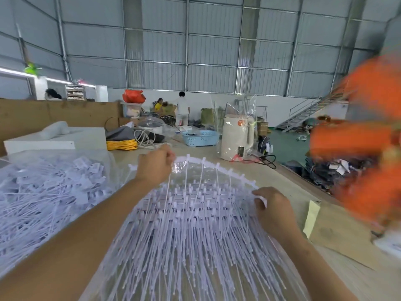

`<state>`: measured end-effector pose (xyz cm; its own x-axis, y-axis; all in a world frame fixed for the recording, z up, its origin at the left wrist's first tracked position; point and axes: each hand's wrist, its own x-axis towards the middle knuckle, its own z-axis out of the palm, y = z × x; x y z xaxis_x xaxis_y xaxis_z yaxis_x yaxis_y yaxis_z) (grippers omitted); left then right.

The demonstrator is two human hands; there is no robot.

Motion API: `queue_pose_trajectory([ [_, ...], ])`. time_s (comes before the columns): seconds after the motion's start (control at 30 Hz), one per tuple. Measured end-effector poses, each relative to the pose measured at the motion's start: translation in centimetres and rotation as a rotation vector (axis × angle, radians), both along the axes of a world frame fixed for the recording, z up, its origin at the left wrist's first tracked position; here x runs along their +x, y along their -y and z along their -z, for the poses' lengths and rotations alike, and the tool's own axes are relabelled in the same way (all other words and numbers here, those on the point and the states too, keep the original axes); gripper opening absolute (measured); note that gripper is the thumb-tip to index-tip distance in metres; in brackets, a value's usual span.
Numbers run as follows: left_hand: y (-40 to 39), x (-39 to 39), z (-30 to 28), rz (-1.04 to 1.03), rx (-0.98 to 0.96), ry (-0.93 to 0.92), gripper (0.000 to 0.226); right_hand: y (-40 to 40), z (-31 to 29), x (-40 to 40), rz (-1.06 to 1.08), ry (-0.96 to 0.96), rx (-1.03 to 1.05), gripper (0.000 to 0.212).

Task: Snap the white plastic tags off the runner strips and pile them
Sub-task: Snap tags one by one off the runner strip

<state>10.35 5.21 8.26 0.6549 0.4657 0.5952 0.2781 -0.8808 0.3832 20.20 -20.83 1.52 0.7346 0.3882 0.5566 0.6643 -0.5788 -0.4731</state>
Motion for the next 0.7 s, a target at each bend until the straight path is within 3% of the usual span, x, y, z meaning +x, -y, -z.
queue_pose_trajectory([
  [0.17, 2.5, -2.3, -3.3, 0.188, 0.186, 0.258, 0.011, 0.4, -0.4, 0.3, 0.069, -0.028, 0.179, 0.025],
  [0.4, 7.0, -5.2, -7.2, 0.320, 0.542, 0.477, 0.009, 0.3, -0.4, -0.3, 0.030, -0.121, 0.198, 0.039],
  [0.53, 8.1, -6.3, -8.4, 0.357, 0.517, 0.410, 0.009, 0.3, -0.7, -0.6, 0.059, -0.058, 0.312, 0.033],
  [0.7, 7.7, -7.8, -8.6, 0.264, 0.536, 0.359, 0.006, 1.1, -1.8, -0.8, -0.042, -0.101, 0.707, 0.016],
])
